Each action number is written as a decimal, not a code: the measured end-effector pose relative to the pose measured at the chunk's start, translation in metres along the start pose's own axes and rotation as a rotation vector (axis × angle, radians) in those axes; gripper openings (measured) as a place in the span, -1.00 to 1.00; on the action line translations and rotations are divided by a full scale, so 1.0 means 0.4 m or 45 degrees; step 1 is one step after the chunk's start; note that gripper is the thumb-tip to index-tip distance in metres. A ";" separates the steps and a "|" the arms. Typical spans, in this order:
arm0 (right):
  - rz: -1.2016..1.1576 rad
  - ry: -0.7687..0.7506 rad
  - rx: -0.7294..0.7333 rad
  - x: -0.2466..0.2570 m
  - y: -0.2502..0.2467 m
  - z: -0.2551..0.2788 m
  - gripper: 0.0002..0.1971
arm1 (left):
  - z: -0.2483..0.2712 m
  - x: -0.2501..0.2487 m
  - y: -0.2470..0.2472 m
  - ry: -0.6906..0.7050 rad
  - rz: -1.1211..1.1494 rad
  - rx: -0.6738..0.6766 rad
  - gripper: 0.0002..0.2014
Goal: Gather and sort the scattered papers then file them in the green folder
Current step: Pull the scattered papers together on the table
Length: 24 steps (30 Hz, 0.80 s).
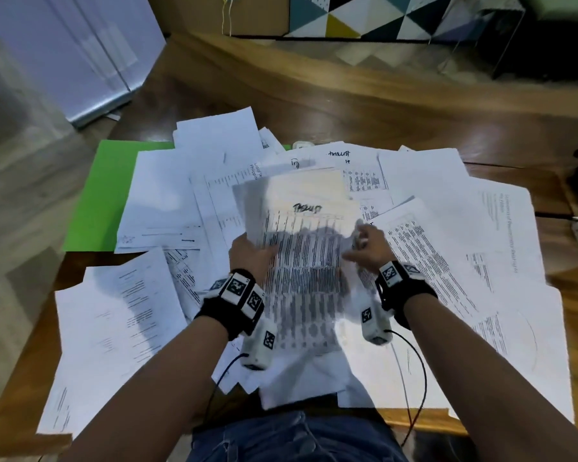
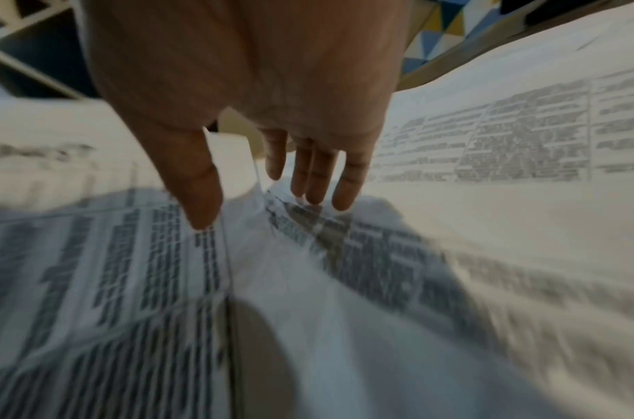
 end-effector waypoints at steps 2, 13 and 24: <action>-0.223 0.056 -0.026 0.020 -0.044 -0.002 -0.37 | 0.001 -0.052 -0.006 0.115 0.011 0.095 -0.82; -0.761 -0.092 0.094 0.073 -0.152 0.004 -0.17 | -0.065 -0.274 -0.061 0.425 0.185 0.250 -0.85; -0.985 -0.125 -0.129 0.128 -0.166 0.010 -0.66 | -0.108 -0.348 -0.037 0.443 0.616 0.128 -0.70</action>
Point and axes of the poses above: each hand's wrist, its own z-axis away from the middle knuckle, its own y-axis out of the palm, x = y × z, the point moved 4 cm from there along -z, towards the middle knuckle, and after that the axes turned 5 degrees about z, right-handed, at the moved point
